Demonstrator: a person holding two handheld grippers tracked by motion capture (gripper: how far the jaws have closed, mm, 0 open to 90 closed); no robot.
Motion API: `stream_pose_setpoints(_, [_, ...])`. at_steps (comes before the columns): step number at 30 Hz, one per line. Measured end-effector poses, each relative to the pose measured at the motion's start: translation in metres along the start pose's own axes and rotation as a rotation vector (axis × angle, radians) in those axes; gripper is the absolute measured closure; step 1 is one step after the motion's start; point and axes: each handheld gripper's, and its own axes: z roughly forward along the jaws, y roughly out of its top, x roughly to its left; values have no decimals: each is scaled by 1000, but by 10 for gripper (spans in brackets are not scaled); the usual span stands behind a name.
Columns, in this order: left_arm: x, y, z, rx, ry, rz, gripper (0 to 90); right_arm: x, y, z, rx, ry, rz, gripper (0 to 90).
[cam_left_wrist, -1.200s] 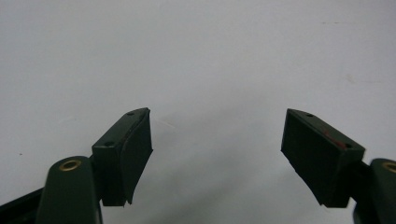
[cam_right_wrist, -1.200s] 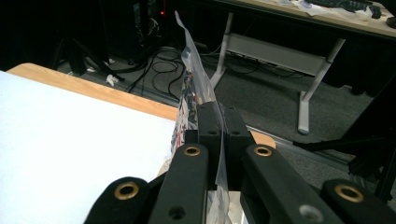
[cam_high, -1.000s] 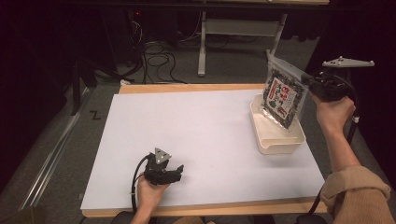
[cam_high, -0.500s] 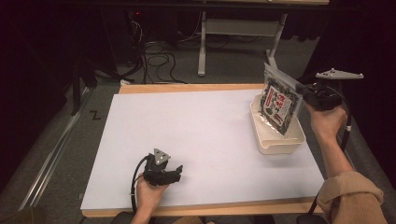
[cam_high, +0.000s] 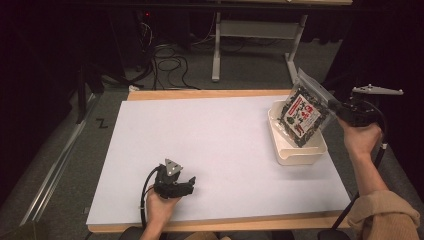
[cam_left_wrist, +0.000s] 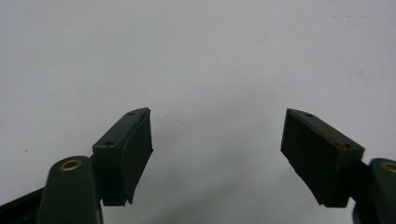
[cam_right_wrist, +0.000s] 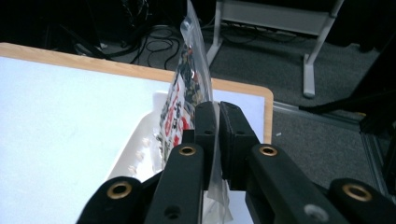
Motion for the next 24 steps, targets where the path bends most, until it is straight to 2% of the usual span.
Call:
stream_pose_setpoints(4, [0,0,1,-3,-19,-13,254,-3,-3,4,-18,24,20,840])
stream_pose_setpoints(10, [-5,0,1,1,-31,9,255,0,-4,7,-24,6,9,792])
stream_pose_setpoints(14, [-5,0,1,2,-35,8,255,1,-4,8,-7,-11,9,652])
stream_pose_setpoints(17, [-5,0,2,1,-29,17,255,1,-4,9,-8,-5,13,600])
stream_pose_setpoints(18, [-6,0,1,-1,-34,15,255,1,-5,10,-3,-6,11,542])
stream_pose_setpoints(24, [-6,0,1,-1,-37,14,255,2,-8,6,-9,-15,9,478])
